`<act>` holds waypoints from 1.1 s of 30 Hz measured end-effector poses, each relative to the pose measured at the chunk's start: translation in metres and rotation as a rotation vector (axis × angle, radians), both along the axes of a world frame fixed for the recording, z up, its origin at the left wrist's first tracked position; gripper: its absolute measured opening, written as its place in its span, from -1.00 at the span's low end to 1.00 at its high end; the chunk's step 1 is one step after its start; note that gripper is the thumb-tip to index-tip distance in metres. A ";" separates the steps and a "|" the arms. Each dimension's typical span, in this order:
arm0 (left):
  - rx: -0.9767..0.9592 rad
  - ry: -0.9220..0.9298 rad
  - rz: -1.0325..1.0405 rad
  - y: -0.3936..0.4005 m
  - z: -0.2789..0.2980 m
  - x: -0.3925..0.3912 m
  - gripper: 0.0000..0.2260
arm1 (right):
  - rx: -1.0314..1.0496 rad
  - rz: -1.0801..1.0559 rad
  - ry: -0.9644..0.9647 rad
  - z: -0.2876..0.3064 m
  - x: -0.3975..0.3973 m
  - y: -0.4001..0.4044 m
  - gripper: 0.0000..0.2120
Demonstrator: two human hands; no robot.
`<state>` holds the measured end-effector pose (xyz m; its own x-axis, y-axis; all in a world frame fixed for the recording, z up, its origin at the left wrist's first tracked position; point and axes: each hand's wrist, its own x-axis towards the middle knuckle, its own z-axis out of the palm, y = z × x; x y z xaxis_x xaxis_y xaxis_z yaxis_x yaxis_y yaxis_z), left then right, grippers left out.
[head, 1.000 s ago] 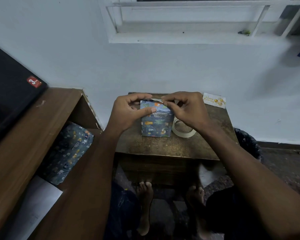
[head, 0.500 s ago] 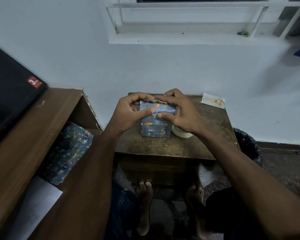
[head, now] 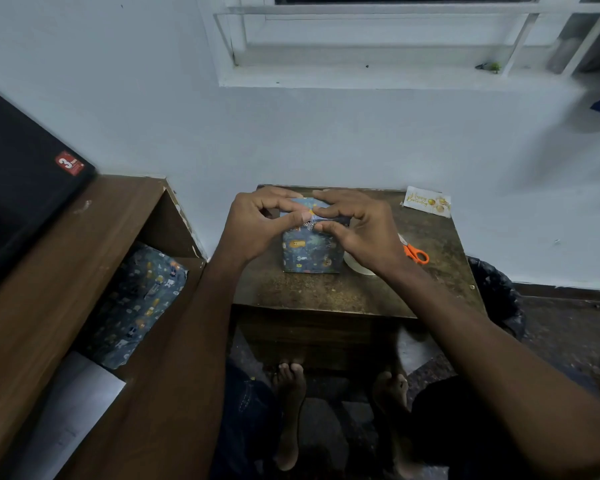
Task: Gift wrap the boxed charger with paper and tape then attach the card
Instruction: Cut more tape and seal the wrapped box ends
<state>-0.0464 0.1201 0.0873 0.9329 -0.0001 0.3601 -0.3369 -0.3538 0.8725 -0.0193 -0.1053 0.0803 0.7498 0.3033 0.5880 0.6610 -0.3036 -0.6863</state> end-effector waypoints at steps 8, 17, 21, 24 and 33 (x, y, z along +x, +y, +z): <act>0.111 -0.118 0.159 -0.013 0.009 -0.004 -0.91 | 0.045 -0.119 -0.096 -0.003 -0.006 0.007 -0.79; 0.063 -0.067 -0.057 -0.103 0.040 0.023 -0.73 | 0.062 -0.063 -0.057 0.002 -0.004 0.004 -0.84; -0.009 0.171 -0.038 -0.103 0.040 0.038 -0.68 | 0.105 0.053 0.076 0.009 -0.002 -0.003 -0.84; 0.012 0.180 -0.031 -0.098 0.041 0.039 -0.69 | 0.385 0.120 0.390 0.019 0.003 -0.014 -0.93; 0.244 0.026 0.022 -0.106 0.028 0.036 -0.70 | -0.620 -0.327 0.577 -0.018 0.015 -0.033 -0.89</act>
<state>-0.0103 0.0141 0.1152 0.9427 -0.0638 0.3276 -0.3052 -0.5618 0.7689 -0.0046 -0.1384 0.0622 0.9815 0.1607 -0.1038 0.0810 -0.8406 -0.5355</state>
